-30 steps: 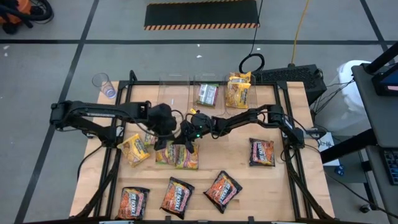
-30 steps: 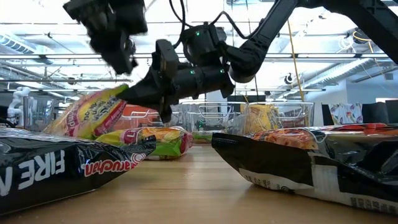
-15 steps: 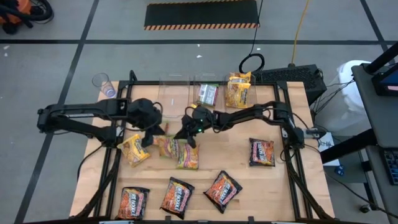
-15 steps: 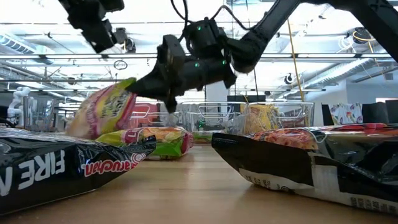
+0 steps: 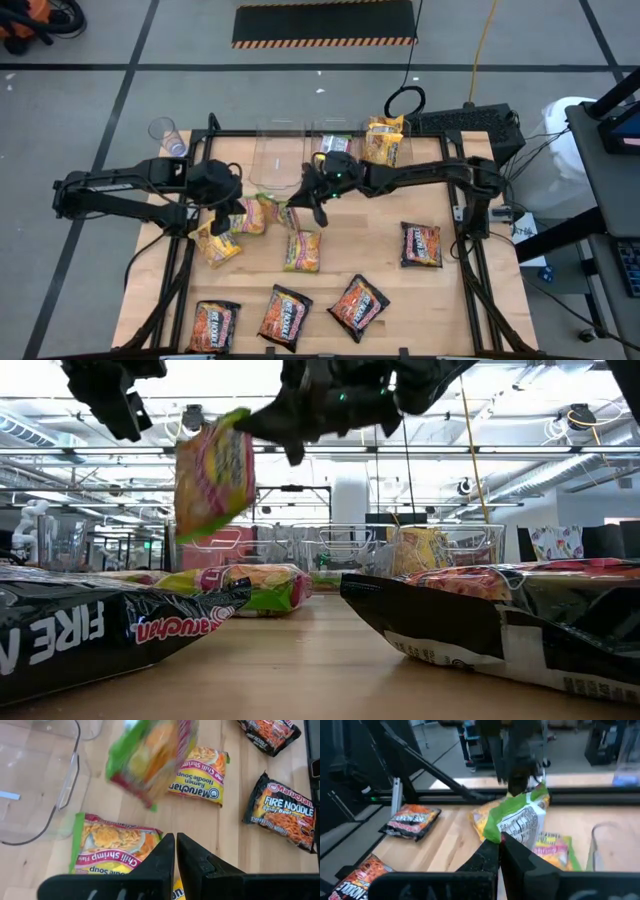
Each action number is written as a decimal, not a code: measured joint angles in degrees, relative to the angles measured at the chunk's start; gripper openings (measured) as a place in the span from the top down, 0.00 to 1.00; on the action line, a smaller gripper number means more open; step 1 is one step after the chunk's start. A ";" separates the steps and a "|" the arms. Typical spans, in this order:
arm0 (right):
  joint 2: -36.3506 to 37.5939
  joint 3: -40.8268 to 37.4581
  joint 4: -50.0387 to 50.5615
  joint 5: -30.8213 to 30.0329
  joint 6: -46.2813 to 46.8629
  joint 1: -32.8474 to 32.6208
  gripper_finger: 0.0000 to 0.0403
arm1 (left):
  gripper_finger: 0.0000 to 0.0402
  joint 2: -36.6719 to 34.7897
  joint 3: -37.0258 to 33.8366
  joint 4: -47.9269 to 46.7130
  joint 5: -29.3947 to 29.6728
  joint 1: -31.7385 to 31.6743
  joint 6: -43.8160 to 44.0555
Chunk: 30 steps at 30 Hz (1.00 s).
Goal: Sort Maruchan noodles
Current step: Put the green noodle pack into the center transparent bin
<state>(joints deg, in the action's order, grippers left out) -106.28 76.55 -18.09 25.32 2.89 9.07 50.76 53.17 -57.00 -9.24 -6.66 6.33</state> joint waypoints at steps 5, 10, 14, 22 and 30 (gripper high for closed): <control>4.89 0.00 6.12 -4.30 -4.32 1.28 1.00 | 0.94 0.14 -0.02 -0.38 0.34 -0.02 -0.04; 10.30 0.00 14.01 -8.62 -8.90 3.47 1.00 | 0.94 0.15 -0.02 -0.38 0.33 0.00 -0.04; 14.02 0.02 19.80 -11.74 -11.53 6.23 1.00 | 0.94 0.17 -0.02 -0.37 0.35 0.02 0.03; 18.19 0.02 28.45 -12.01 -15.03 13.62 1.00 | 0.94 0.17 -0.02 -0.32 0.33 0.02 0.42; 18.11 -2.85 32.93 -6.57 -18.61 19.30 1.00 | 0.94 0.17 -0.02 -0.30 0.33 0.02 0.53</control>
<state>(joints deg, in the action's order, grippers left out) -88.17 73.70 14.84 18.76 -15.72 28.38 50.94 53.15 -57.30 -8.91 -6.63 6.86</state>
